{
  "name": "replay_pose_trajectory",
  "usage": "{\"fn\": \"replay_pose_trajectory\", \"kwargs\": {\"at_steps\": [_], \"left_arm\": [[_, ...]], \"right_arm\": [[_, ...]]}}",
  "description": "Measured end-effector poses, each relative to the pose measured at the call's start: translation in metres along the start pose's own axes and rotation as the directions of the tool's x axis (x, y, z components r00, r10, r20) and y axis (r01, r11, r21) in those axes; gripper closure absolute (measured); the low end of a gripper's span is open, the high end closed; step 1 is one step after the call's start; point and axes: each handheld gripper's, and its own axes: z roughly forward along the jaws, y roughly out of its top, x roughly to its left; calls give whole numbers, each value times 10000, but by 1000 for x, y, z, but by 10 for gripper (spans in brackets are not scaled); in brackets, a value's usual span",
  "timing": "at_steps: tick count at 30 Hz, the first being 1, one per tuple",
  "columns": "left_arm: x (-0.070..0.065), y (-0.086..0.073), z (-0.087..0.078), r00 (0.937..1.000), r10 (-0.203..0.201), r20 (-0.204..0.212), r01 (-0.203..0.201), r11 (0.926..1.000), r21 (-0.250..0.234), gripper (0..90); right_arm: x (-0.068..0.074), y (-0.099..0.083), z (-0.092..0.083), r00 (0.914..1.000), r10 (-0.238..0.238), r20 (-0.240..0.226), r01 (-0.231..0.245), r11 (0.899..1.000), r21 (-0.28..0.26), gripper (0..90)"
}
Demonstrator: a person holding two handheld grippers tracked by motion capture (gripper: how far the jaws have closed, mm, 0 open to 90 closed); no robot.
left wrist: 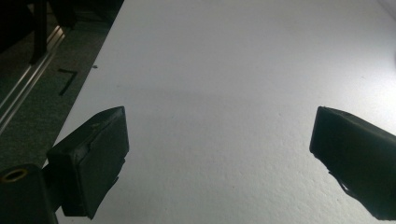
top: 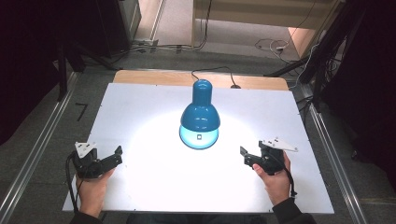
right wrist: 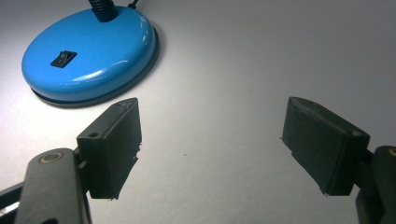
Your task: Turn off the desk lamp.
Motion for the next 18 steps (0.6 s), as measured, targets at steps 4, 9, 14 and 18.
{"fn": "replay_pose_trajectory", "kwargs": {"at_steps": [4,9,14,18], "left_arm": [[0,0,0,10000,-4,-4,4,10000,11,54],[0,0,0,10000,-9,-6,9,10000,-10,54],[0,0,0,10000,-11,-14,11,10000,-25,54],[0,0,-1,10000,-24,-8,24,10000,-46,55]], "right_arm": [[5,2,3,9999,-112,-119,111,9999,-41,193],[11,3,6,9996,-182,-209,182,9998,-41,204],[16,4,8,9992,-292,-265,290,9995,-81,213],[21,5,12,9990,-332,-314,330,9994,-76,219]]}}
